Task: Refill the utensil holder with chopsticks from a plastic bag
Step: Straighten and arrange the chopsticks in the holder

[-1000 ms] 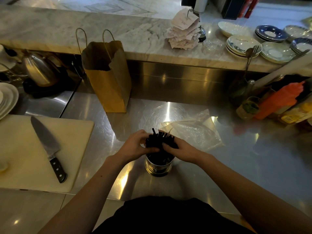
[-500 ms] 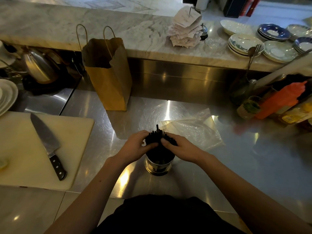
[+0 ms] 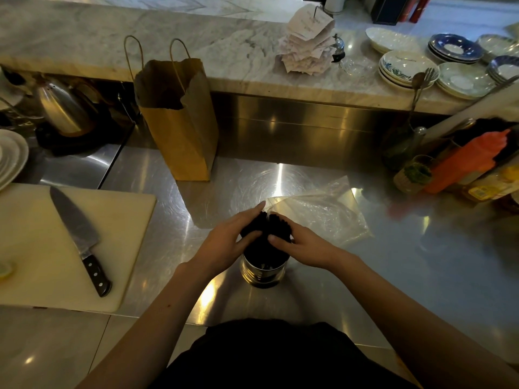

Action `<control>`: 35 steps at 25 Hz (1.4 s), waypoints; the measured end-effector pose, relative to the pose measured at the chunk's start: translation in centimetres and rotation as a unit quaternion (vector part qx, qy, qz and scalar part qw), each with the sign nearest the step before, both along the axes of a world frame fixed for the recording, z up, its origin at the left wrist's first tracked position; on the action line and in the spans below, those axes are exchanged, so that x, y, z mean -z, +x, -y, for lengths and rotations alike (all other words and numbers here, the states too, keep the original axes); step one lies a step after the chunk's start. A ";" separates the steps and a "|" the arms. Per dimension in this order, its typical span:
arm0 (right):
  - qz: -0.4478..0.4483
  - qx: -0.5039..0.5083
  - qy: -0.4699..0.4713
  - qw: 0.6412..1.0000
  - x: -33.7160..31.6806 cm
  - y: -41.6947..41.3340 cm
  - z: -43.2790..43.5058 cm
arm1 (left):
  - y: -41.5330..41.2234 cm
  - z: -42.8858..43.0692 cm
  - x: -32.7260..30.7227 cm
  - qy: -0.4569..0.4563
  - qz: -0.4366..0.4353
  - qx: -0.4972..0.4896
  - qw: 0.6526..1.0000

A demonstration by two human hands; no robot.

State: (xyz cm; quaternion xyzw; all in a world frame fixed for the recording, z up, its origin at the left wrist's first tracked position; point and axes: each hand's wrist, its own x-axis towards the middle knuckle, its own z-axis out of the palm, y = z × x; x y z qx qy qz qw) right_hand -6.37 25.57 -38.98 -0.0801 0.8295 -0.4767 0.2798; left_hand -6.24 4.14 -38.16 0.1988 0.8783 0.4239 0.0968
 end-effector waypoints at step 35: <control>-0.119 0.077 -0.009 0.990 1.2 0.8 -0.2 | -0.2 -0.3 1.4 0.081 0.076 -0.058 0.992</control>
